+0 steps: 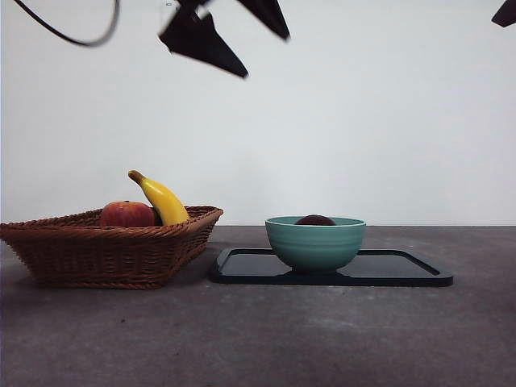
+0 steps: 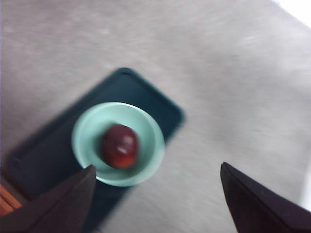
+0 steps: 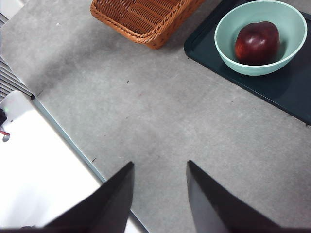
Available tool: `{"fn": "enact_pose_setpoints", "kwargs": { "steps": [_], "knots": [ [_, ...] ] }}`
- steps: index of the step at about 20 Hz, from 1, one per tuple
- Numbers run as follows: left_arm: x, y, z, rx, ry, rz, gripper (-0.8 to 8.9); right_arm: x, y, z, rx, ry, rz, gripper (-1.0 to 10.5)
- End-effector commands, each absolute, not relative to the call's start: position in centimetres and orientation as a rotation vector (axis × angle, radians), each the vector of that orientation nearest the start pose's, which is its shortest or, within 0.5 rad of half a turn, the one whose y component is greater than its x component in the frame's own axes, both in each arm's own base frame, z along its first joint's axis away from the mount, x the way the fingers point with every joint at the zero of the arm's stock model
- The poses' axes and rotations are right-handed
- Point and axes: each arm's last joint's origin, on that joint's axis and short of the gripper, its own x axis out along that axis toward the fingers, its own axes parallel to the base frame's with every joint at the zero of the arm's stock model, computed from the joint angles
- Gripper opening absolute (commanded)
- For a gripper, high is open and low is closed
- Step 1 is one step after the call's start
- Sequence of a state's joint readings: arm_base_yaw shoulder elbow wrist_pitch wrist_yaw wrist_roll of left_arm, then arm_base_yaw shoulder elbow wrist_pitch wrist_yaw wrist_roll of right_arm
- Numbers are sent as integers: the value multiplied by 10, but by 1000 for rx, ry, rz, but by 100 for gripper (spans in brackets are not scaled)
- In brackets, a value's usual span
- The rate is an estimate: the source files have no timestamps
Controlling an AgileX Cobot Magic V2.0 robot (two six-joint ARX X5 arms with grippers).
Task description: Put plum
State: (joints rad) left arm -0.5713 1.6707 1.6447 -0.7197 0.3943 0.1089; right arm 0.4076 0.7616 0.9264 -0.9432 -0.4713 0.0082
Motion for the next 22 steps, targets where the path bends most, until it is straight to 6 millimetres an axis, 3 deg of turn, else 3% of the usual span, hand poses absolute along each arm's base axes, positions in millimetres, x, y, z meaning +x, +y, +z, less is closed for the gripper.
{"fn": "enact_pose_setpoints", "kwargs": {
  "steps": [1,6,11,15,22],
  "knots": [
    [320,-224,345,219,707,-979,409,113,64,321,40,802,836,172],
    [352,-249,310,250,728,-995,409,113,64,321,40,802,836,172],
    [368,-270,265,287,773,-1011,406,113,64,321,40,803,836,172],
    [373,-284,235,334,811,-1019,406,113,64,321,40,803,836,172],
    [375,-297,203,413,839,-1001,406,112,64,321,40,808,836,172]
  ]
}}
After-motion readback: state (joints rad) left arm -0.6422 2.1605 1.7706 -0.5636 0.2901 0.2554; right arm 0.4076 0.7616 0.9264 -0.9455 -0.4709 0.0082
